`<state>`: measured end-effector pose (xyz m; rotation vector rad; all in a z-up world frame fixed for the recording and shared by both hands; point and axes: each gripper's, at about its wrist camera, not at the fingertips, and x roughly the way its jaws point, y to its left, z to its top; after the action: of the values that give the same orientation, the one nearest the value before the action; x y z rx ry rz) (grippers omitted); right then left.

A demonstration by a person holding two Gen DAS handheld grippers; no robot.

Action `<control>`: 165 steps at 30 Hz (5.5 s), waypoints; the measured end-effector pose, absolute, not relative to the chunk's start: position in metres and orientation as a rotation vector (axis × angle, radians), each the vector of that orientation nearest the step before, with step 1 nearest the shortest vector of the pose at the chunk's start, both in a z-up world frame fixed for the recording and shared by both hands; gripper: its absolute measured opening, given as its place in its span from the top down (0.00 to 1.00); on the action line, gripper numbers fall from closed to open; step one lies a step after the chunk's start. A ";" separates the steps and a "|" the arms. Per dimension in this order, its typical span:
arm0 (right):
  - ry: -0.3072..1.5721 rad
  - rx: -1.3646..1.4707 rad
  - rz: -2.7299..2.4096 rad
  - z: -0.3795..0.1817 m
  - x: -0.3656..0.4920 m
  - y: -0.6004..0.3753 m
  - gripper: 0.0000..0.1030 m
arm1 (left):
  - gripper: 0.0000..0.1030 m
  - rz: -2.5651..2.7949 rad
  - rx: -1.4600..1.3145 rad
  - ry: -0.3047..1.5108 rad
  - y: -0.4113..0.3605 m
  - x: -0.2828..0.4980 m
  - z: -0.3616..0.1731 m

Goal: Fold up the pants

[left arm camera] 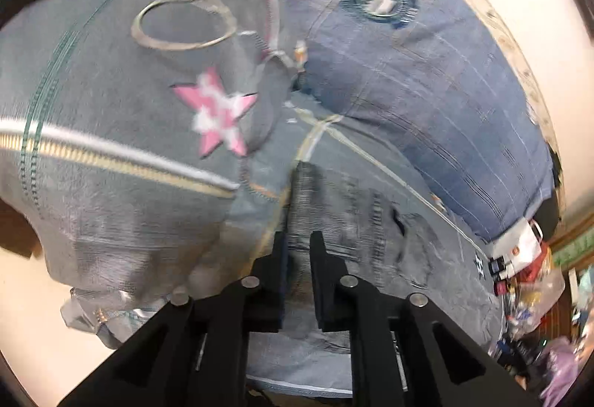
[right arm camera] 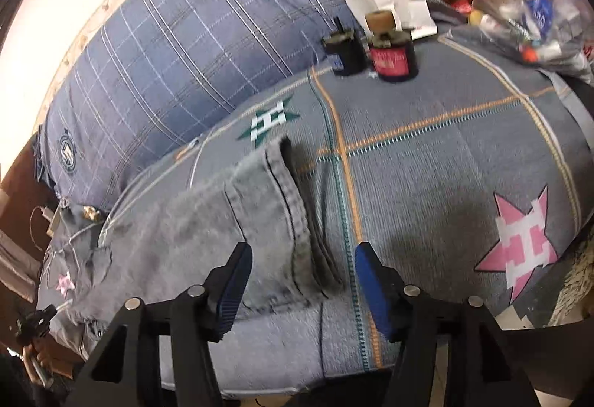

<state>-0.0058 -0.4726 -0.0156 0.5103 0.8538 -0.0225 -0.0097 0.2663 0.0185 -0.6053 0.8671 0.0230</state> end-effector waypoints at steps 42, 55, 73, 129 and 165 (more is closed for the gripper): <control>1.004 0.253 0.425 -0.004 0.070 -0.253 0.35 | 0.31 0.058 -0.213 0.993 0.103 0.035 0.007; 1.084 -0.013 0.580 0.006 0.137 -0.139 0.35 | 0.21 0.161 -0.225 0.991 0.130 0.041 -0.025; 1.097 -0.366 0.607 -0.050 0.231 -0.013 0.96 | 0.12 0.173 -0.142 0.978 0.126 0.037 -0.073; 0.987 0.370 0.101 -0.068 0.122 -0.374 0.80 | 0.09 0.015 0.050 0.920 0.009 0.022 -0.032; 0.908 0.673 0.085 -0.117 0.010 -0.407 0.37 | 0.01 0.055 0.171 0.999 0.001 0.026 -0.063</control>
<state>0.0100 -0.4073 -0.1174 0.6731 0.9078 0.0847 0.0255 0.0013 -0.0630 0.1714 0.9989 0.0547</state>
